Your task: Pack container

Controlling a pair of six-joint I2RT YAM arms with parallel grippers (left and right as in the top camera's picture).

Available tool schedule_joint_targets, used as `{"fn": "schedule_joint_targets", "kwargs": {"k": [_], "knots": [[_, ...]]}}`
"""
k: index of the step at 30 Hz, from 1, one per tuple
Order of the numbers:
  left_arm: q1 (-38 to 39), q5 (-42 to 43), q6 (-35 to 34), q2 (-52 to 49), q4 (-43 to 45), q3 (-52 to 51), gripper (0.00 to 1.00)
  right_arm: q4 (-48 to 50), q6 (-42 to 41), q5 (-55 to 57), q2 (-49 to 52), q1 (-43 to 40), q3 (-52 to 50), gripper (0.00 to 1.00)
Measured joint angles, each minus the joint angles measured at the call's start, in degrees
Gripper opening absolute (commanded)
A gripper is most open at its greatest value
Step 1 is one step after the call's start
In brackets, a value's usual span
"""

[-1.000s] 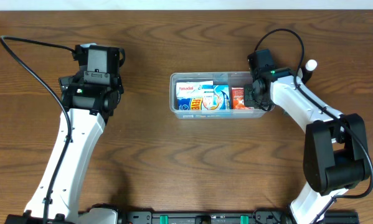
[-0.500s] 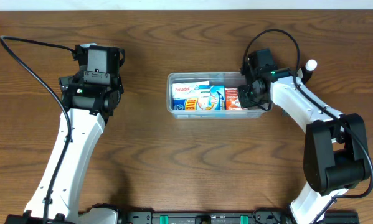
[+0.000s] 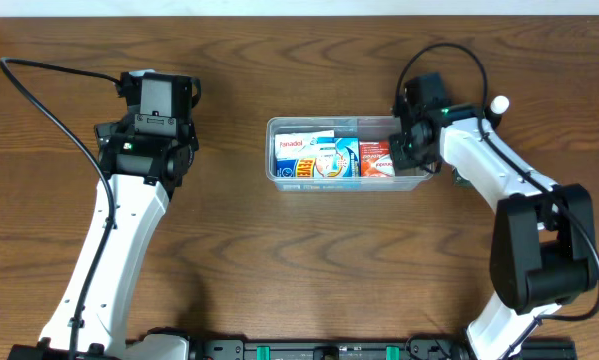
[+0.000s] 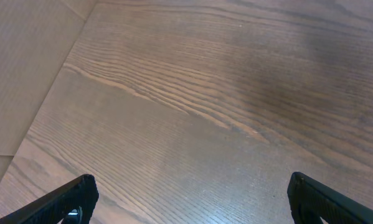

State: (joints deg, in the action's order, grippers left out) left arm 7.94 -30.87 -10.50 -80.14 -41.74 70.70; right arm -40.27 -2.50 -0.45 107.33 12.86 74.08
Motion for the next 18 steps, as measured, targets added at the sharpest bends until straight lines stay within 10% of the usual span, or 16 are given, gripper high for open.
{"fn": "schedule_joint_targets", "kwargs": {"k": [18], "knots": [[0.0, 0.0, 0.0, 0.0, 0.0, 0.0, 0.98, 0.2, -3.4, -2.3, -0.9, 7.6, 1.9, 0.01]]}}
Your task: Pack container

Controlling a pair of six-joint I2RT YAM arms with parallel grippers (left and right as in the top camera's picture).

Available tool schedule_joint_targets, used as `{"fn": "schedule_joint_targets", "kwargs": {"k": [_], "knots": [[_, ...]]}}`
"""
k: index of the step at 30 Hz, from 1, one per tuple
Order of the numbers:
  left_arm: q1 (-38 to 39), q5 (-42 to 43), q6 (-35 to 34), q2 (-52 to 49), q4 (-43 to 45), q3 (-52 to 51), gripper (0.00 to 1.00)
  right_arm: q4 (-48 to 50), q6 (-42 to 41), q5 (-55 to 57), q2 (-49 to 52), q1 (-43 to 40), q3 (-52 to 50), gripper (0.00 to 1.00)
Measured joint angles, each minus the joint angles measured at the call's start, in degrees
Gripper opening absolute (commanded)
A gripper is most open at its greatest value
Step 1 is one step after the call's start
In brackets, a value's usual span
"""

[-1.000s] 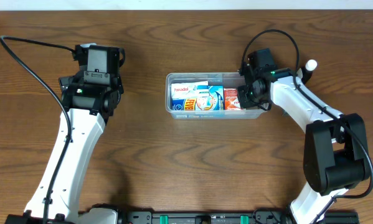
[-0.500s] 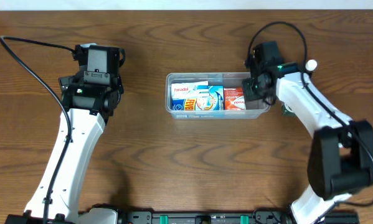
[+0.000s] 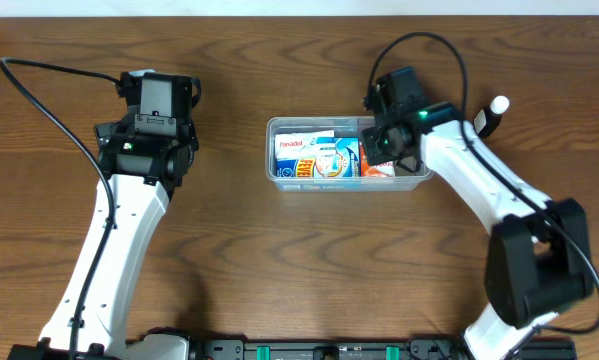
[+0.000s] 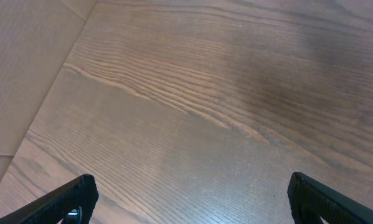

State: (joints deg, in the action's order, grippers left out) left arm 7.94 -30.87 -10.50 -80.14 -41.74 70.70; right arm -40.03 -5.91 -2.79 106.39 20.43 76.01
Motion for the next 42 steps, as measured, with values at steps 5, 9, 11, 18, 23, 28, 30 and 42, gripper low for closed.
{"fn": "schedule_joint_targets", "kwargs": {"k": [5, 9, 11, 18, 23, 28, 30, 42], "knots": [[0.0, 0.0, 0.0, 0.0, 0.0, 0.0, 0.98, 0.2, -1.3, 2.3, 4.0, 0.5, 0.0, 0.01], [0.0, 0.0, 0.0, 0.0, 0.0, 0.0, 0.98, 0.8, -1.6, 2.5, 6.0, 0.7, 0.0, 0.01], [0.0, 0.0, 0.0, 0.0, 0.0, 0.0, 0.98, 0.9, -1.7, 2.7, 6.5, 0.7, 0.2, 0.01], [0.0, 0.0, 0.0, 0.0, 0.0, 0.0, 0.98, 1.8, -1.8, 3.0, 7.0, 0.8, 0.9, 0.01], [0.0, 0.0, 0.0, 0.0, 0.0, 0.0, 0.98, -1.7, -1.7, 3.2, 6.8, 0.8, 3.3, 0.02], [0.0, 0.0, 0.0, 0.0, 0.0, 0.0, 0.98, -7.4, -1.7, 3.7, 3.0, 0.0, 7.5, 0.06], [0.0, 0.0, 0.0, 0.0, 0.0, 0.0, 0.98, -9.2, -1.7, 4.4, -0.8, -0.9, 9.6, 0.06], [0.0, 0.0, 0.0, 0.0, 0.0, 0.0, 0.98, -21.0, -2.6, 10.8, -18.3, -17.5, 13.2, 0.29]]}}
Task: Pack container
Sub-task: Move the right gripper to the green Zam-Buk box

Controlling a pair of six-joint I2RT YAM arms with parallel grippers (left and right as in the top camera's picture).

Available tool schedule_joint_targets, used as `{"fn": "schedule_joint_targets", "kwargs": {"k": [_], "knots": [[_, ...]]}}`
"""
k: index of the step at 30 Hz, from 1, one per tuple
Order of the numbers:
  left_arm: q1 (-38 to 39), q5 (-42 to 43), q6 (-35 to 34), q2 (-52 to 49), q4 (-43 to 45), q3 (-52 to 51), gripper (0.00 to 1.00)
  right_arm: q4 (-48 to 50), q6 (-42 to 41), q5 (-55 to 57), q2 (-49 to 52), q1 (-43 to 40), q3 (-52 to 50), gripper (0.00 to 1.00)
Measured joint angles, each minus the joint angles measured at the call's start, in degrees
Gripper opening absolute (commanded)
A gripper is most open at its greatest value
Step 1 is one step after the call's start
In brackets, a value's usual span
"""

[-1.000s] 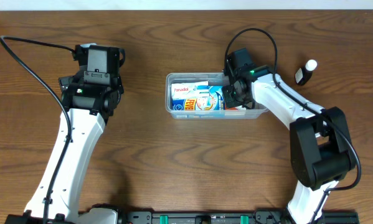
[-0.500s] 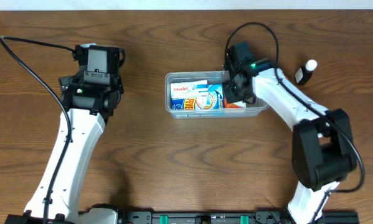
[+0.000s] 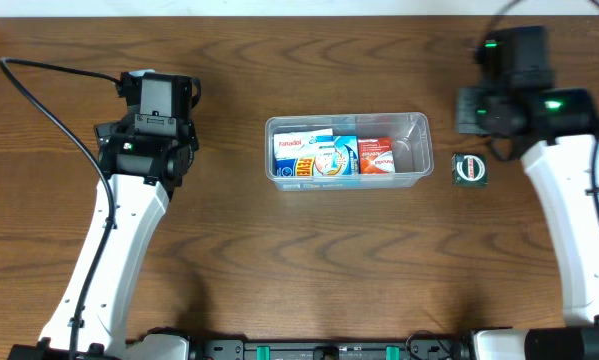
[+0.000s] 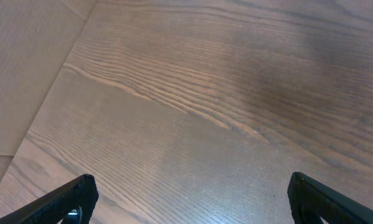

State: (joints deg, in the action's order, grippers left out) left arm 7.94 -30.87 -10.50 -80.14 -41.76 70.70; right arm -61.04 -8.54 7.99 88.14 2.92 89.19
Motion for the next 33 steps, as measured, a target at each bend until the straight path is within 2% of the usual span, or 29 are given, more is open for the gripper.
{"fn": "schedule_joint_targets", "kwargs": {"k": [2, 3, 8, 11, 14, 33], "knots": [[0.0, 0.0, 0.0, 0.0, 0.0, 0.0, 0.98, -1.7, -0.2, 0.3, 0.4, -3.4, -0.1, 0.36], [0.0, 0.0, 0.0, 0.0, 0.0, 0.0, 0.98, -2.3, -0.1, 0.3, 0.6, -4.9, -0.3, 0.44], [0.0, 0.0, 0.0, 0.0, 0.0, 0.0, 0.98, -2.2, 0.0, 0.0, 0.7, -9.0, -3.6, 0.87], [0.0, 0.0, 0.0, 0.0, 0.0, 0.0, 0.98, -1.3, 0.0, -0.4, 0.7, -9.4, -6.2, 0.96], [0.0, 0.0, 0.0, 0.0, 0.0, 0.0, 0.98, 0.6, 0.0, -0.7, 0.8, -9.4, -9.8, 0.99], [0.0, 0.0, 0.0, 0.0, 0.0, 0.0, 0.98, 18.9, 4.8, -2.2, 1.3, -9.4, -28.6, 0.99]]}}
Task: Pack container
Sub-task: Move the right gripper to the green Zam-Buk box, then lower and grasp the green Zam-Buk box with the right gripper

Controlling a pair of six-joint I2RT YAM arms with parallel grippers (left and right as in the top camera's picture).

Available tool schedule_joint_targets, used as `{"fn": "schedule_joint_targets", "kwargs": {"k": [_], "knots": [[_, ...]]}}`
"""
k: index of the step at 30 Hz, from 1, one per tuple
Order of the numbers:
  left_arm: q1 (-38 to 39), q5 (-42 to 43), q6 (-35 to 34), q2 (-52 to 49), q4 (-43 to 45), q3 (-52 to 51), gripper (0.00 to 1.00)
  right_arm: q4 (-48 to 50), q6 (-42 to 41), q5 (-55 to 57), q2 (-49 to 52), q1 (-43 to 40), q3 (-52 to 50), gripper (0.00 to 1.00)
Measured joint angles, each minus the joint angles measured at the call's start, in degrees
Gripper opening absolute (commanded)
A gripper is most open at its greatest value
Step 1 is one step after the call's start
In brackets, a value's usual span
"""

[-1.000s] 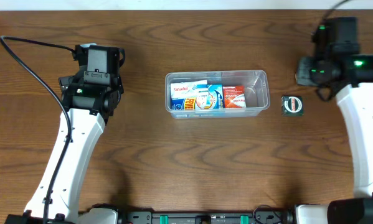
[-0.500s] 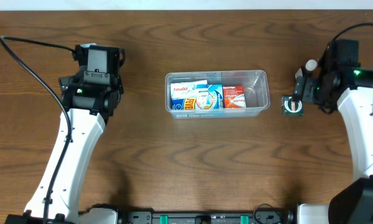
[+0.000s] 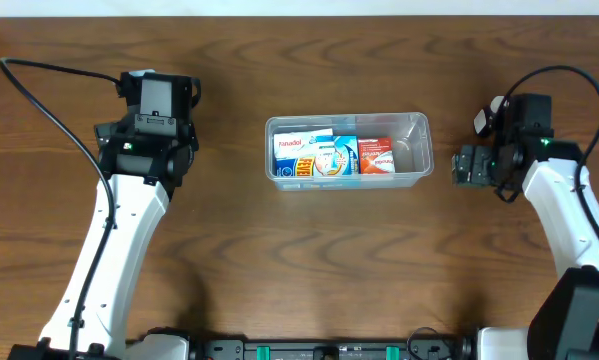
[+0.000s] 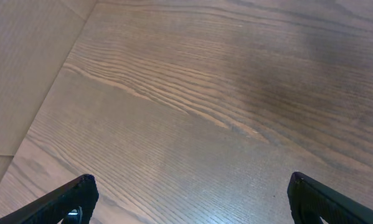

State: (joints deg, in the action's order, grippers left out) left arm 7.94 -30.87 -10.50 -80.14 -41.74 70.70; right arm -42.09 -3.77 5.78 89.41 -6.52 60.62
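The clear plastic container [image 3: 419, 128] stands mid-table, holding a white-and-blue Panadol box [image 3: 292, 147], a blue-and-white box [image 3: 331, 158] and a red-and-white box [image 3: 376, 157]; its right end is bare. Just right of it my right gripper [image 3: 467, 165] is low over the spot of a small dark packet, which it hides. Whether its jaws are open or closed on the packet is not visible. At the far left my left gripper [image 4: 189, 199] hangs open over bare wood, fingertips [image 4: 80, 190] wide apart with nothing between them.
A small white-capped object [image 3: 483, 119] sits just behind the right wrist. A black cable loops from the right arm, another trails from the left arm. A pale cardboard-coloured surface [image 4: 24, 68] borders the table on the left in the left wrist view.
My right gripper was raised at the back right, with a small dark packet lying uncovered right of the container. Now it is down on that packet's spot, covering it. The left arm is unchanged.
My right gripper was first inside the container's right end, then over the red-and-white box. Later it was clear of the container at the back right, the three boxes still inside. Now it is at the dark packet beside the container. The left arm stayed still.
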Motion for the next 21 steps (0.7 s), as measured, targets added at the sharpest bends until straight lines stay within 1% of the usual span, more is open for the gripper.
{"fn": "schedule_joint_targets", "kwargs": {"k": [3, 9, 13, 18, 21], "knots": [[0.0, 0.0, 0.0, 0.0, 0.0, 0.0, 0.98, 3.2, 0.9, -0.2, 0.1, 0.0, -2.0, 0.98], [0.0, 0.0, 0.0, 0.0, 0.0, 0.0, 0.98, 8.1, 3.6, -2.9, 1.7, 0.0, -3.0, 0.88], [0.0, 0.0, 0.0, 0.0, 0.0, 0.0, 0.98, 10.0, 4.9, -3.7, 3.7, 0.0, -3.0, 0.88], [0.0, 0.0, 0.0, 0.0, 0.0, 0.0, 0.98, 12.2, 5.7, -3.9, 6.9, 0.0, -3.0, 0.82], [0.0, 0.0, 0.0, 0.0, 0.0, 0.0, 0.98, 13.2, 5.9, -3.9, 9.2, 0.0, -3.1, 0.82]]}}
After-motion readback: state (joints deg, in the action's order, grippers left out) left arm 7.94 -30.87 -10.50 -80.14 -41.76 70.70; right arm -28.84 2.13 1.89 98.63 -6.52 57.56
